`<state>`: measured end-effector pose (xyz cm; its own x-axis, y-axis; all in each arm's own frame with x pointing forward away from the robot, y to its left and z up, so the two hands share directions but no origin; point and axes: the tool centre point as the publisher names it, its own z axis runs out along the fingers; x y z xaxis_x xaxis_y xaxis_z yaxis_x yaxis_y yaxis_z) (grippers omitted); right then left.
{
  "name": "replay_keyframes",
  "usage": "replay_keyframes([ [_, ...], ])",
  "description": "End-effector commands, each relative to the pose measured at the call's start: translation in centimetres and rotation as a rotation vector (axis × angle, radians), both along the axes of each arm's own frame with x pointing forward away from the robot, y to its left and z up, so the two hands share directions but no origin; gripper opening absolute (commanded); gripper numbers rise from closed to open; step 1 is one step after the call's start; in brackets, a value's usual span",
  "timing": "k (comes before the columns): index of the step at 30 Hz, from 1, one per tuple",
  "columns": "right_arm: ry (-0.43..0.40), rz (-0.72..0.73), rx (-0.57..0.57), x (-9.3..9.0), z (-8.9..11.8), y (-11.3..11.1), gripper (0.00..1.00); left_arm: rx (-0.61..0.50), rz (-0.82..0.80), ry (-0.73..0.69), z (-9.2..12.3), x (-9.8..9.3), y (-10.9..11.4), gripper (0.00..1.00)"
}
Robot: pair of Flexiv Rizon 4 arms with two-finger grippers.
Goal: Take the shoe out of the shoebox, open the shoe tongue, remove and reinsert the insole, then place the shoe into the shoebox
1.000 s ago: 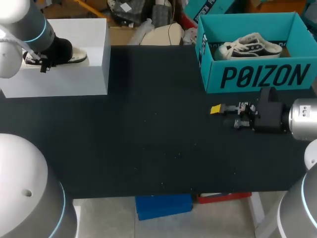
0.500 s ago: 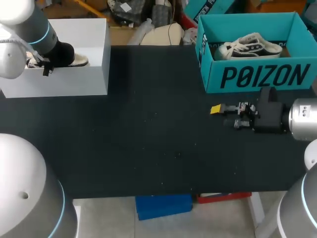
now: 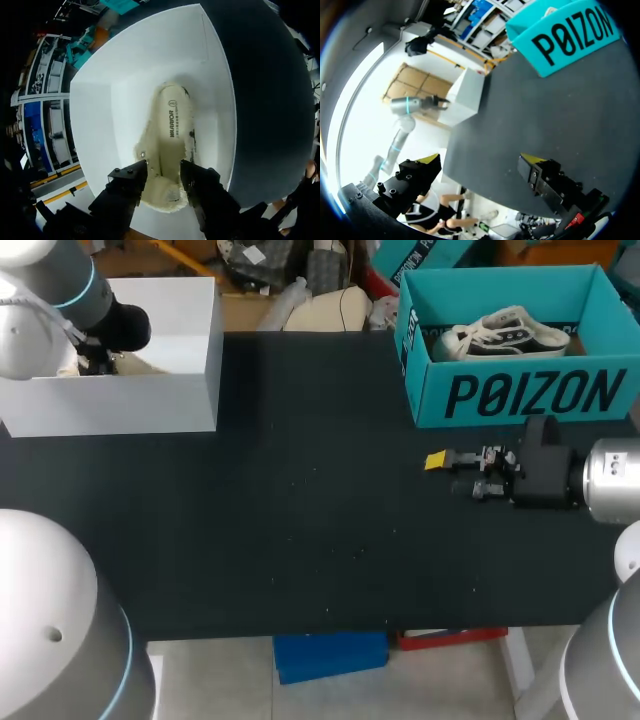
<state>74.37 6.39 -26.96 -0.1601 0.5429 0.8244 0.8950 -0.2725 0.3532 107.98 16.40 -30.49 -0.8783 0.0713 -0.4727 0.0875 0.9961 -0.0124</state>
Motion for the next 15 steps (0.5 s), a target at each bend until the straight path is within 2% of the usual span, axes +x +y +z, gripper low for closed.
replay_keyframes([
  [1,0.002,0.001,-0.001,0.1,0.0,0.0,1.00,-0.003,0.001,0.027,3.8,-1.6,-0.4,0.61],
  [3,0.002,0.001,-0.001,0.1,0.0,0.0,1.00,-0.015,0.006,0.046,5.2,-2.0,-0.8,0.78],
  [4,0.002,0.001,-0.001,0.1,0.0,0.0,1.00,-0.013,0.009,0.053,5.9,-2.3,-1.0,1.00],
  [9,0.002,0.001,-0.001,0.1,0.0,0.0,1.00,-0.034,0.076,0.100,8.2,-4.4,-2.8,1.00],
  [15,0.002,0.001,-0.001,0.1,0.0,0.0,1.00,-0.103,0.166,0.187,9.4,-8.6,-5.9,1.00],
])
